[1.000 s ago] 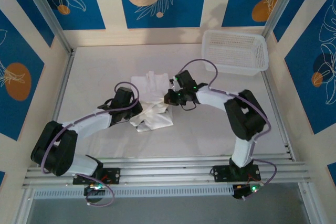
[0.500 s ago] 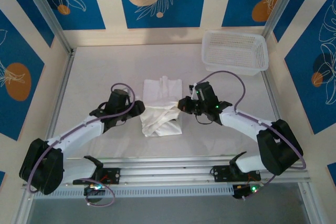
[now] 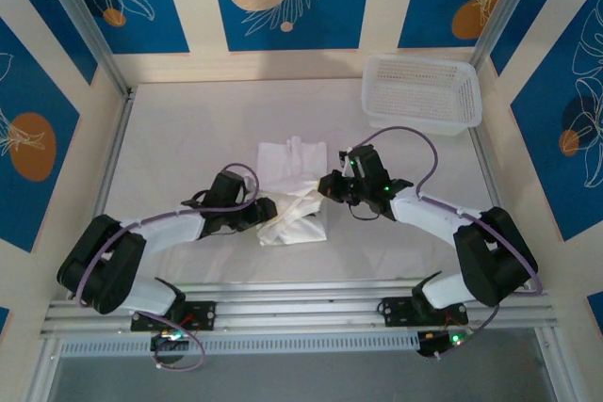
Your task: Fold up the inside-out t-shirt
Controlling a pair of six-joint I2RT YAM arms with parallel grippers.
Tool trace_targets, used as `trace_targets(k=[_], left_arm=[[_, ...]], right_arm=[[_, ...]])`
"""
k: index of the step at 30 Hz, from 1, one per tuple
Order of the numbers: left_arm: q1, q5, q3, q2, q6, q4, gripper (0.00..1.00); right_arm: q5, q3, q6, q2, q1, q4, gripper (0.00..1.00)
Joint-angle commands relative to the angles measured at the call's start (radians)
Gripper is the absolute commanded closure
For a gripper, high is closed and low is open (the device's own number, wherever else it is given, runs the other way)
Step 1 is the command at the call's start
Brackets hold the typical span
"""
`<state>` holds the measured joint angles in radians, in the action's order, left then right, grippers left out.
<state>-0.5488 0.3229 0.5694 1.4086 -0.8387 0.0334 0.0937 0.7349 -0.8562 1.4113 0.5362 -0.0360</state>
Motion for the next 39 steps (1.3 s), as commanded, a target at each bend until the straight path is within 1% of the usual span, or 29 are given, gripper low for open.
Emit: trace_targets(k=[1,7,11,14,17,21,24,26,27,28,31,34,36,39], left_arm=[[-0.013,0.022,0.041,-0.023,0.017,-0.033,0.37],[-0.014,-0.057,0.040,-0.113,0.051,-0.213,0.34],[-0.014,-0.053,0.042,-0.128,0.049,-0.231,0.34],[-0.014,-0.044,0.045,-0.119,0.043,-0.207,0.36],[-0.014,-0.008,0.044,-0.101,0.023,-0.155,0.43],[-0.016,-0.011,0.042,-0.102,0.021,-0.147,0.61],[-0.016,-0.023,0.040,-0.119,0.017,-0.156,0.71],[-0.016,-0.025,0.037,-0.135,0.010,-0.146,0.86],[-0.016,-0.023,0.036,-0.146,0.005,-0.140,0.95],[-0.015,-0.016,0.036,-0.157,-0.001,-0.130,1.00],[-0.018,0.035,0.037,-0.186,-0.007,-0.080,1.00],[-0.034,0.088,0.064,-0.183,-0.006,-0.031,1.00],[-0.049,0.098,0.089,-0.169,0.006,-0.004,1.00],[-0.058,0.065,0.135,-0.128,0.015,0.017,1.00]], right_arm=[[0.012,0.027,0.009,0.005,0.006,0.021,1.00],[0.007,0.032,0.020,0.000,0.007,0.035,1.00],[0.010,0.038,0.019,0.006,0.006,0.033,1.00],[0.008,0.043,0.022,0.012,0.008,0.035,1.00],[0.008,0.047,0.020,0.017,0.009,0.038,1.00],[-0.001,0.046,0.021,0.017,0.015,0.044,1.00],[-0.007,0.044,0.015,0.010,0.014,0.049,1.00],[-0.015,0.039,0.007,-0.006,0.013,0.062,1.00],[-0.021,0.033,0.001,-0.025,0.012,0.069,1.00],[-0.031,0.020,-0.007,-0.052,0.013,0.073,1.00],[-0.075,-0.048,-0.055,-0.166,0.017,0.081,1.00],[-0.115,-0.114,-0.100,-0.280,0.029,0.095,1.00],[-0.146,-0.146,-0.121,-0.341,0.042,0.083,1.00],[-0.209,-0.183,-0.167,-0.389,0.056,0.055,1.00]])
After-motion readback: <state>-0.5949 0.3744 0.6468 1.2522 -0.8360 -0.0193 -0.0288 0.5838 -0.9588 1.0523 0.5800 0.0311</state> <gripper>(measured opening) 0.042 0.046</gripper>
